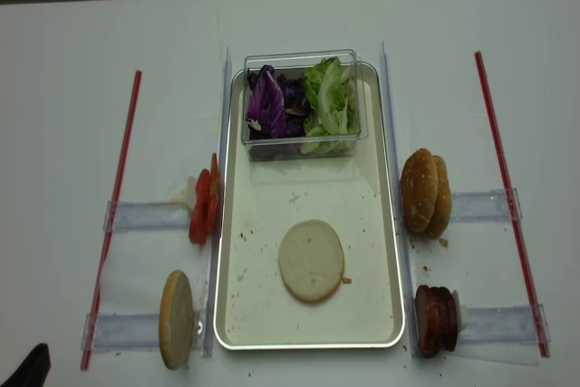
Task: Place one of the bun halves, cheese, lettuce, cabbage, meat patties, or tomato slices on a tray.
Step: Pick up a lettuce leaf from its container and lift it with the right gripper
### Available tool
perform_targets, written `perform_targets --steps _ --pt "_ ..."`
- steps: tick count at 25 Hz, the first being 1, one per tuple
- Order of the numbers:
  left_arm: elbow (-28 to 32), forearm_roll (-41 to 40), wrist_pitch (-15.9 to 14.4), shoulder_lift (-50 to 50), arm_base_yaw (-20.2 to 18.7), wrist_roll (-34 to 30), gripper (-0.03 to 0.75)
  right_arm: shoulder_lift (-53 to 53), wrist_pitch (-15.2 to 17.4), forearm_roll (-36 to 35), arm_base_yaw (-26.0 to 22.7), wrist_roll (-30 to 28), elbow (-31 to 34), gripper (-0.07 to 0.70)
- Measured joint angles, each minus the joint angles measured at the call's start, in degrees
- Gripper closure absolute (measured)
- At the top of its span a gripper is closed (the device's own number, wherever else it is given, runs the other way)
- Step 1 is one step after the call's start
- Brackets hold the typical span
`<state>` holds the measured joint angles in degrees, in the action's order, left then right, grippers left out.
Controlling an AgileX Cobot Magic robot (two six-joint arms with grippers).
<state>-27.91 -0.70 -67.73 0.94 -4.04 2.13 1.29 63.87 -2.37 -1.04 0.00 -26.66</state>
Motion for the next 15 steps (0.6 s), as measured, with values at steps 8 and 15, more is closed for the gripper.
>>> perform_targets --steps 8,15 --pt "0.00 0.00 0.00 0.00 0.00 0.00 0.211 0.00 0.00 0.00 0.00 0.00 0.00 -0.061" --pt "0.00 0.00 0.10 0.00 0.00 0.00 0.211 -1.13 -0.45 0.00 0.00 0.00 -0.43 -0.061"
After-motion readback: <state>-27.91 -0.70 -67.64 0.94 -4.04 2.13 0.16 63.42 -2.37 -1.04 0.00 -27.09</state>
